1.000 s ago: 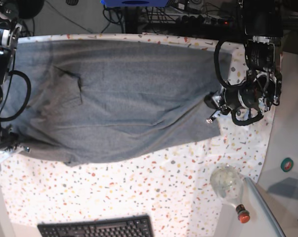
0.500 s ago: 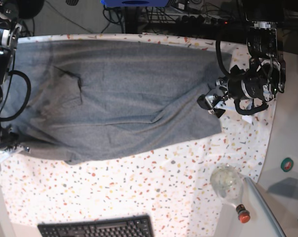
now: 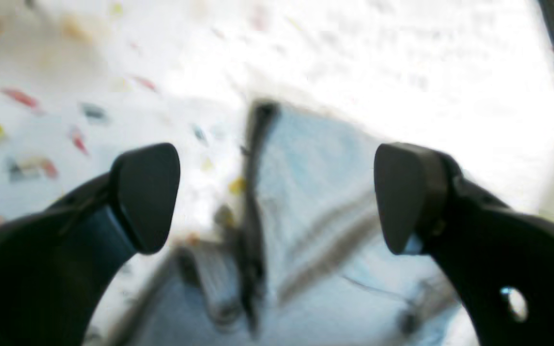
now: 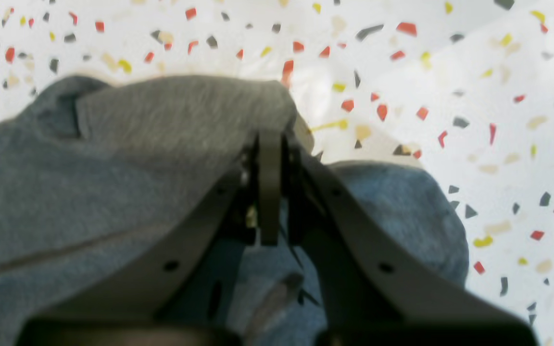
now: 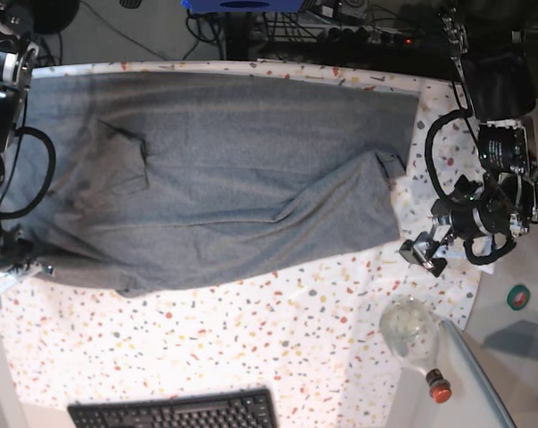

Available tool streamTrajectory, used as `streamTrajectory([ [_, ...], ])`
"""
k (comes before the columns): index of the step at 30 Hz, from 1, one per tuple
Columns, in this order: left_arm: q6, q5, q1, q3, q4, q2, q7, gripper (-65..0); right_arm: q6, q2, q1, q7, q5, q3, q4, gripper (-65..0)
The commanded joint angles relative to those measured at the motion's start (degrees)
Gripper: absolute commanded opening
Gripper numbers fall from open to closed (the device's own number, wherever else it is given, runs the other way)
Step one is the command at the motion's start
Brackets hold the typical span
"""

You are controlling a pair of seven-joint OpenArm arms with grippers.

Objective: Layout the t-shirt on the table in an organized manner, then fold the t-shirt properly
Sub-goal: 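Grasp the hem with both grippers at opposite corners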

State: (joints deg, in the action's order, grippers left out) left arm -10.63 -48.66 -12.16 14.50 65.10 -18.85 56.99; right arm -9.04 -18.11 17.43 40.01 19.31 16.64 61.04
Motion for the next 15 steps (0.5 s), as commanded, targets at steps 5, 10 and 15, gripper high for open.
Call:
streamTrajectory([
  [5, 0.5, -1.0, -2.9, -10.4, -5.1, -1.1, -9.9, -4.3, -0.1, -1.1, 1.5, -1.2, 0.6, 0.2, 1.1, -65.0],
  [10, 0.5, -1.0, -2.9, -11.1, -8.4, -0.6, -12.8, -4.3, -0.1, -1.1, 1.4, -1.2, 0.6, 0.2, 1.1, -65.0],
  [15, 0.5, -1.0, -3.0, -11.1, -8.8, -0.6, -15.7, -4.3, -0.1, -1.1, 1.4, -1.2, 0.6, 0.2, 1.1, -65.0],
])
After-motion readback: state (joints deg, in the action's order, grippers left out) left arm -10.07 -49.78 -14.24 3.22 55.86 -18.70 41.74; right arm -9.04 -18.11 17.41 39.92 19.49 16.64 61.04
